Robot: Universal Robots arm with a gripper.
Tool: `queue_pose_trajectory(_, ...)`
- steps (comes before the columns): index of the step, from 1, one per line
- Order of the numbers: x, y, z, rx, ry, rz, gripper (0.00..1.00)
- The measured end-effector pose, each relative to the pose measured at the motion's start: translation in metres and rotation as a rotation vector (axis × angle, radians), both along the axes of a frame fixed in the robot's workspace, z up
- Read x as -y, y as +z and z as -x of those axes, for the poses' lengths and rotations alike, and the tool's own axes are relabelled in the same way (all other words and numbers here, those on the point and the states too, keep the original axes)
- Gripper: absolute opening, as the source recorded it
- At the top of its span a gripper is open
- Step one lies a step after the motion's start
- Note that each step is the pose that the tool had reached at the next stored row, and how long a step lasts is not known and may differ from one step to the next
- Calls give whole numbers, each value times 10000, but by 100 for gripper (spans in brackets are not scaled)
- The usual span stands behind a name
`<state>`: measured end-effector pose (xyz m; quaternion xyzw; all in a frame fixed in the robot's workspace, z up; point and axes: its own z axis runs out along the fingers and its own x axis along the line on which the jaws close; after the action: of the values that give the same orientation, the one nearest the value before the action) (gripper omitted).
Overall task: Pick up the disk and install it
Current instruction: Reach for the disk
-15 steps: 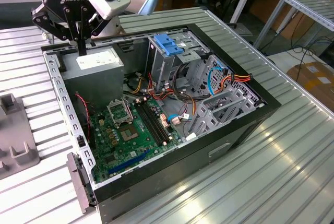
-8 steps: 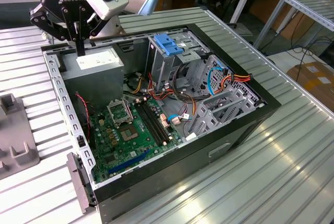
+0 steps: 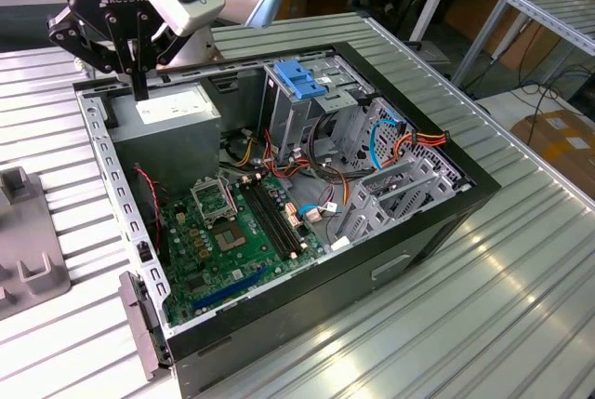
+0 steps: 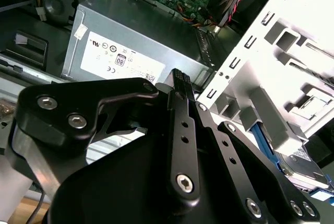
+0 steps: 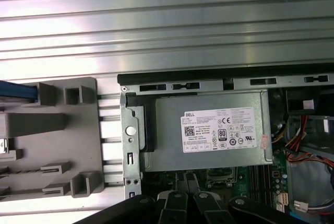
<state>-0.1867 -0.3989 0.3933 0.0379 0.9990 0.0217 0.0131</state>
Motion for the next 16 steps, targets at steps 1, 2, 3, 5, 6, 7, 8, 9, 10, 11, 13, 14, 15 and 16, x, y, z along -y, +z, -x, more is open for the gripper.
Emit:
queue_pose_trajectory(1, 0, 0, 3, 0, 0, 0, 10)
queue_pose_trajectory(2, 0, 0, 6, 0, 0, 0, 10)
queue_pose_trajectory(3, 0, 0, 9, 0, 1, 0, 10)
queue_pose_trajectory(5, 0, 0, 16, 0, 0, 0, 10)
queue_pose_trajectory(6, 0, 0, 19, 0, 0, 0, 10)
queue_pose_trajectory(7, 0, 0, 23, 0, 0, 0, 10)
queue_pose_trajectory(8, 0, 0, 25, 0, 0, 0, 10)
queue_pose_trajectory(9, 0, 0, 30, 0, 0, 0, 10)
queue_pose_trajectory(10, 0, 0, 34, 0, 0, 0, 10)
queue_pose_trajectory(11, 0, 0, 36, 0, 0, 0, 10)
queue_pose_trajectory(13, 0, 0, 42, 0, 0, 0, 10)
queue_pose_trajectory(14, 0, 0, 45, 0, 0, 0, 10)
queue_pose_trajectory(15, 0, 0, 48, 0, 0, 0, 10)
queue_pose_trajectory(16, 0, 0, 51, 0, 0, 0, 10)
